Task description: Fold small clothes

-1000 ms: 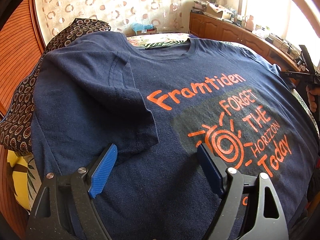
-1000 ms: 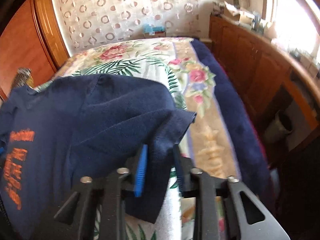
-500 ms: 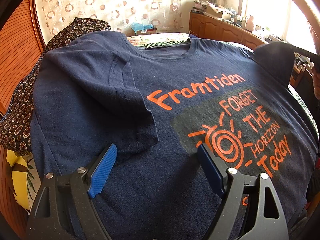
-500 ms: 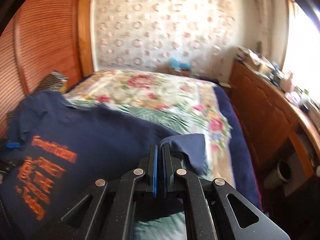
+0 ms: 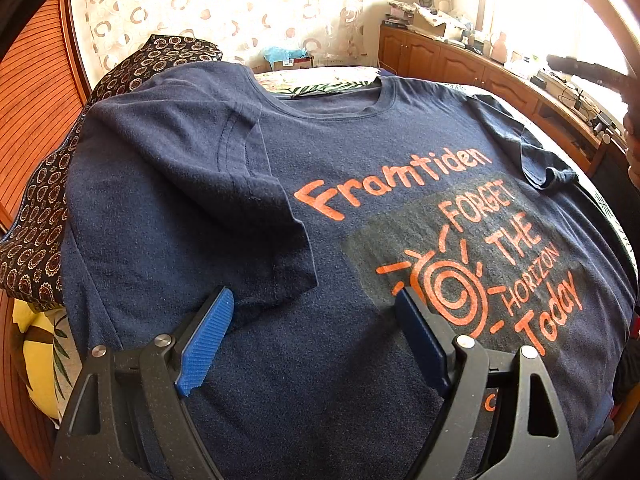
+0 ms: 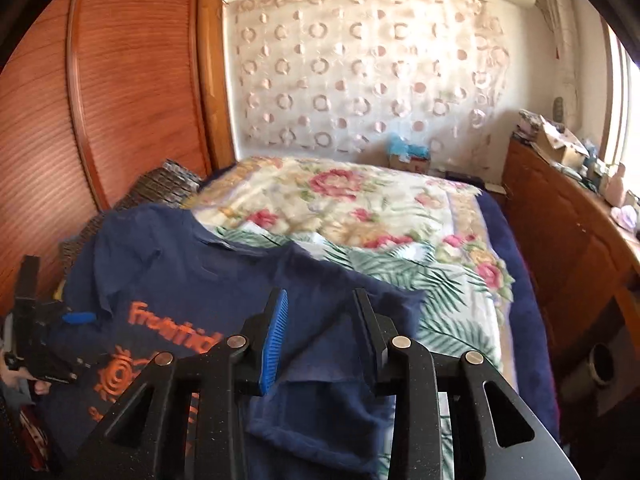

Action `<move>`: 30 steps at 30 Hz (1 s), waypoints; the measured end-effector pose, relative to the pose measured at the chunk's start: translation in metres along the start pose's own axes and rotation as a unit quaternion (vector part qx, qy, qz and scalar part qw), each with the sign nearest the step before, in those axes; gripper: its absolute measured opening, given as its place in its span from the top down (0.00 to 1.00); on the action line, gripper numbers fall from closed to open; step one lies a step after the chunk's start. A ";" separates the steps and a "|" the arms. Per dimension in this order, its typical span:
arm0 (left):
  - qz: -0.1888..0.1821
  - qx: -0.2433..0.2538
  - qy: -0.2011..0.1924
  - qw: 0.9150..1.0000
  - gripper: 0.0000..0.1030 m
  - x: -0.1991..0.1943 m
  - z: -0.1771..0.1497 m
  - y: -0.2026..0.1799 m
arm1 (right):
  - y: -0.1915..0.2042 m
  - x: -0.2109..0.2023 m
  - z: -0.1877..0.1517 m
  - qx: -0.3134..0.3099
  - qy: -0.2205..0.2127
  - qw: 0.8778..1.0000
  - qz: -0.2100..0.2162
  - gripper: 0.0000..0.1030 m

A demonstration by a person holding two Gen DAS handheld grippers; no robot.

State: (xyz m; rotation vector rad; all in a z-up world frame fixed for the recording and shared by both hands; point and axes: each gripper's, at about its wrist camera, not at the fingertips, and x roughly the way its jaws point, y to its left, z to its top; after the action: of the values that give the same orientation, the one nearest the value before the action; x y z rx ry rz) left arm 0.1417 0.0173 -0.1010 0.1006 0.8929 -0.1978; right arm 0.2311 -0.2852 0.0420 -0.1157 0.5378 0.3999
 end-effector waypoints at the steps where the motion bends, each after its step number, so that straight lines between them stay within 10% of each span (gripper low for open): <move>1: 0.000 0.000 0.000 1.000 0.19 0.000 0.000 0.000 | -0.002 0.004 -0.004 0.000 0.009 1.000 -0.005 0.67; 11: 0.000 0.000 0.000 1.000 0.19 0.000 0.000 -0.001 | -0.014 0.094 -0.043 0.030 0.113 0.992 -0.049 0.67; 17: 0.000 0.000 0.000 1.000 0.19 0.000 0.000 -0.001 | -0.008 0.119 -0.032 0.059 0.117 0.991 -0.041 0.68; 20: 0.000 0.000 0.000 1.000 0.19 0.000 0.000 -0.001 | -0.017 0.125 -0.021 0.043 0.113 0.992 -0.030 0.94; 30: 0.000 0.000 0.000 1.000 0.19 0.000 0.000 -0.001 | 0.016 0.122 0.008 0.013 0.074 0.997 0.022 0.97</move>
State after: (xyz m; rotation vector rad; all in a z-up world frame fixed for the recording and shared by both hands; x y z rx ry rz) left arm 0.1420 0.0166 -0.1009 0.0998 0.8927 -0.1980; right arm 0.3241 -0.2273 -0.0150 -0.1093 0.6915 0.4285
